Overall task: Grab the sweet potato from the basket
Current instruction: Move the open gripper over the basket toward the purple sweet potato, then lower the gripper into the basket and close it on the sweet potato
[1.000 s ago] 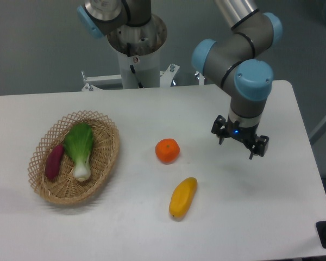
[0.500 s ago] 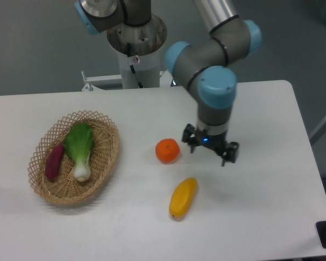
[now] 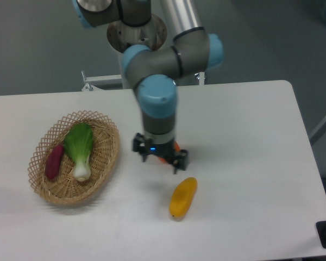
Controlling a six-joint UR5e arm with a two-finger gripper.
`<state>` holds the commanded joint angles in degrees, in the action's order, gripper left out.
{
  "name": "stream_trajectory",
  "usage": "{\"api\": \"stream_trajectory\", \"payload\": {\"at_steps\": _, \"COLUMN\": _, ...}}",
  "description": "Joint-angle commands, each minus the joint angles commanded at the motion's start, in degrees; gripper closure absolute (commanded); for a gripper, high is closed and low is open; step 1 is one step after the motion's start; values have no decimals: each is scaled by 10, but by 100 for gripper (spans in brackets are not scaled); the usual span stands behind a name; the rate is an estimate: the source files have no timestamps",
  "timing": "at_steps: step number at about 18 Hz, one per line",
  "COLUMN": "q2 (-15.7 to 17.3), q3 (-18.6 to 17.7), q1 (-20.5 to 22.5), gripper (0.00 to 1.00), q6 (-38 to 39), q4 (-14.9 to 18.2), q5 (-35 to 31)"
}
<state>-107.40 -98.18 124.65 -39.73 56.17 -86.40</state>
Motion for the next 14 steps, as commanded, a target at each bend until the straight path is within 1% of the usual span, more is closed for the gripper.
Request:
{"api": "stream_trajectory", "payload": {"at_steps": 4, "q2": -4, "q3": 2, "q1": -56, "gripper": 0, "q6": 29, "q4": -1, "q5": 10}}
{"api": "stream_trajectory", "payload": {"at_steps": 6, "q2": -8, "q3": -1, "q1": -76, "gripper": 0, "q6": 31, "q4": -1, "q5": 28}}
{"api": "stream_trajectory", "payload": {"at_steps": 8, "q2": -13, "q3": -3, "q1": -87, "gripper": 0, "q6": 30, "q4": -2, "q5": 32}}
{"api": "stream_trajectory", "payload": {"at_steps": 14, "q2": -54, "q3": 2, "q1": -125, "gripper": 0, "q6": 26, "q4": -5, "q5": 33}}
